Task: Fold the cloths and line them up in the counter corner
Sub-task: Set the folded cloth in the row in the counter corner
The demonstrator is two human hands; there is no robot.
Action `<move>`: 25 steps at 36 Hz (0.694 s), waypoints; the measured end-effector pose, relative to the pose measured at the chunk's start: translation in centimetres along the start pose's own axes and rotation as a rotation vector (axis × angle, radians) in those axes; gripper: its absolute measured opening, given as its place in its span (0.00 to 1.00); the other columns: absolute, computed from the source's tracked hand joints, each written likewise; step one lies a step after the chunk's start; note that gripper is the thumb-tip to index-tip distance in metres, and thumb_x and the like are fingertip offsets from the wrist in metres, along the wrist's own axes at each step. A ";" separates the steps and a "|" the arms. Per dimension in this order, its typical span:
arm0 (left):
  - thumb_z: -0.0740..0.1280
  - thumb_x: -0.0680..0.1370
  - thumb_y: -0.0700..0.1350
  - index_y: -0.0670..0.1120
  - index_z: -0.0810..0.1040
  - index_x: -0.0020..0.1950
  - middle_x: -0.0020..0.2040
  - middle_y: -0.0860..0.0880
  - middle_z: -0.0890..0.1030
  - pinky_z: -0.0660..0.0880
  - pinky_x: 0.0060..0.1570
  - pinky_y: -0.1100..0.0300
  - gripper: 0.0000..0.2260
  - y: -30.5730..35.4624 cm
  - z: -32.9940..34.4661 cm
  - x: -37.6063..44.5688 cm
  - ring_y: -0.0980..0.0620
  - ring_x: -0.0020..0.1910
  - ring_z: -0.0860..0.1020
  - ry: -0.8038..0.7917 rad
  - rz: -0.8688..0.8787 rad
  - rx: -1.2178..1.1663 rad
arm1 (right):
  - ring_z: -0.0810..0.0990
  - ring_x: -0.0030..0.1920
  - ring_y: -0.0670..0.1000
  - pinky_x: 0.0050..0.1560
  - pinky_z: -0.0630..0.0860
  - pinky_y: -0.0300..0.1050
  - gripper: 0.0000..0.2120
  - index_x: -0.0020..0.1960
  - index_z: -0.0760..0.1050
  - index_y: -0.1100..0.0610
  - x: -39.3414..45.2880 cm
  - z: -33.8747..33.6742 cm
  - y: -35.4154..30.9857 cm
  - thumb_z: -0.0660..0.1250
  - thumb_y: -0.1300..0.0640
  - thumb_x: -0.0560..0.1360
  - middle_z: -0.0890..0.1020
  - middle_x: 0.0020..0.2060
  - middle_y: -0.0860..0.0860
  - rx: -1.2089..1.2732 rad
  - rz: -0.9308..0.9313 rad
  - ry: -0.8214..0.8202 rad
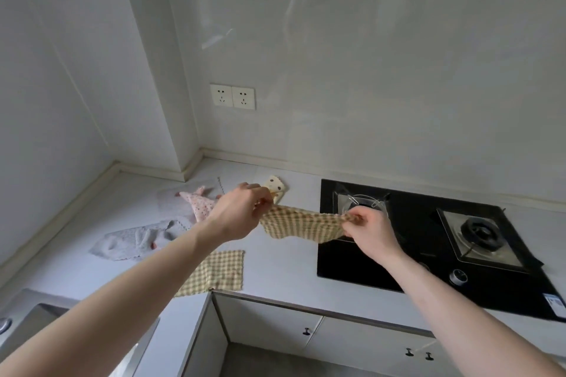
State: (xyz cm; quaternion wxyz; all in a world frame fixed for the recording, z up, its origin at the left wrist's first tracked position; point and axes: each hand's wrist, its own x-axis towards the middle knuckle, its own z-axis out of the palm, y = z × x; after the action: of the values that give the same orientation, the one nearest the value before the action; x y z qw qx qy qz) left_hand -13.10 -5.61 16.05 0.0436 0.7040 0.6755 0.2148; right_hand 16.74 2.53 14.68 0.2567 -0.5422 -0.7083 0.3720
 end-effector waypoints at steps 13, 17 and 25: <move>0.61 0.83 0.58 0.54 0.76 0.54 0.51 0.56 0.84 0.78 0.45 0.55 0.09 -0.3 11.5 -4.8 0.54 0.45 0.81 -0.332 -0.036 -0.087 | 0.79 0.37 0.39 0.38 0.73 0.31 0.15 0.38 0.78 0.43 -2.6 3.5 12.1 0.75 0.63 0.72 0.82 0.35 0.38 -0.080 0.045 -0.141; 0.62 0.83 0.56 0.54 0.76 0.54 0.51 0.56 0.83 0.77 0.47 0.55 0.08 -2.0 18.1 -5.4 0.54 0.48 0.81 -0.428 -0.024 -0.071 | 0.79 0.48 0.39 0.52 0.75 0.38 0.12 0.40 0.81 0.45 -2.2 6.2 17.8 0.76 0.62 0.69 0.82 0.41 0.42 -0.133 0.013 -0.163; 0.63 0.80 0.54 0.56 0.73 0.48 0.45 0.59 0.77 0.72 0.48 0.59 0.04 -5.9 28.6 -6.3 0.57 0.46 0.74 -0.260 0.054 -0.080 | 0.80 0.44 0.47 0.46 0.76 0.41 0.13 0.44 0.79 0.44 -0.4 12.6 27.8 0.77 0.61 0.70 0.79 0.45 0.40 -0.117 -0.177 -0.003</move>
State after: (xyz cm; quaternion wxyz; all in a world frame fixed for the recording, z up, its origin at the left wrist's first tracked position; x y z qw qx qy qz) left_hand -8.26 -4.72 -13.42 0.1530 0.7416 0.6357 0.1499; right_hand 23.21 2.76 -15.11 0.2554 -0.4913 -0.7743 0.3065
